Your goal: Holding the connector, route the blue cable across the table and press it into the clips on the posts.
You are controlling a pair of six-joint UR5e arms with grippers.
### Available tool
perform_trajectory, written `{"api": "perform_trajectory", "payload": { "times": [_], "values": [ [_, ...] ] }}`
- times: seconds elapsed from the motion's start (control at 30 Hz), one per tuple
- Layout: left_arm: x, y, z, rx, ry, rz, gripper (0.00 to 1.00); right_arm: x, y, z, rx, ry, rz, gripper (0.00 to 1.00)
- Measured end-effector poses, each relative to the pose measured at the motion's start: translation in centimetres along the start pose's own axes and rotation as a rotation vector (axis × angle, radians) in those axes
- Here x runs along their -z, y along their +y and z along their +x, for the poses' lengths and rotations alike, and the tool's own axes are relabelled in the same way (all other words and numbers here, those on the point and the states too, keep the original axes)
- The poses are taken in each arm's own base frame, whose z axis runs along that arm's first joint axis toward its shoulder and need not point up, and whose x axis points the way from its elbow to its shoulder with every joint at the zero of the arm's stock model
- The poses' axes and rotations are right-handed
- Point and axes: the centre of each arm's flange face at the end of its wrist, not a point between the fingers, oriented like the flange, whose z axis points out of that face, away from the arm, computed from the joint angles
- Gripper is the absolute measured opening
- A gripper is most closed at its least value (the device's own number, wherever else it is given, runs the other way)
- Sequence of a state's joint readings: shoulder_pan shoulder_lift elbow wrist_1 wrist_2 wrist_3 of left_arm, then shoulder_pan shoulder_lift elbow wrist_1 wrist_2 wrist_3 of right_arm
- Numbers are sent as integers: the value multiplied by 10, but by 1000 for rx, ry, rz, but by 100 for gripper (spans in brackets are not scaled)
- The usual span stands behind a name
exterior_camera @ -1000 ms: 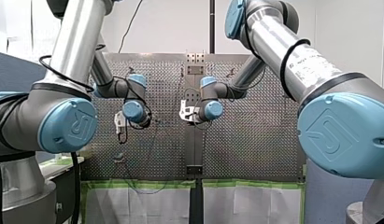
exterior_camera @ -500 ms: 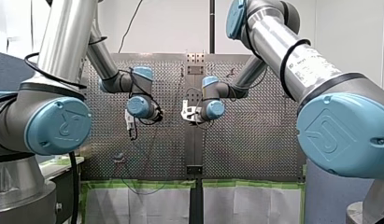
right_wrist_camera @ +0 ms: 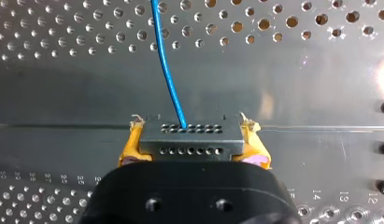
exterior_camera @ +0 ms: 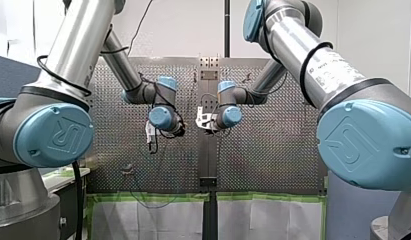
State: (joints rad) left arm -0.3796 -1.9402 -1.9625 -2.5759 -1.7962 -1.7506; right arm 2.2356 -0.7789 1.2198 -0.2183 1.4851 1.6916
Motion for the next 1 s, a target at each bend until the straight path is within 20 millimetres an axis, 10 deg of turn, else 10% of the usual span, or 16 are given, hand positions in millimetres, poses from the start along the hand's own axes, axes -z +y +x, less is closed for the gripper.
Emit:
{"api": "perform_trajectory", "payload": {
  "times": [1.0],
  "values": [
    [-99, 2, -17, -12, -46, -86, 98, -1, 2, 1, -6, 4, -4, 0]
  ]
}}
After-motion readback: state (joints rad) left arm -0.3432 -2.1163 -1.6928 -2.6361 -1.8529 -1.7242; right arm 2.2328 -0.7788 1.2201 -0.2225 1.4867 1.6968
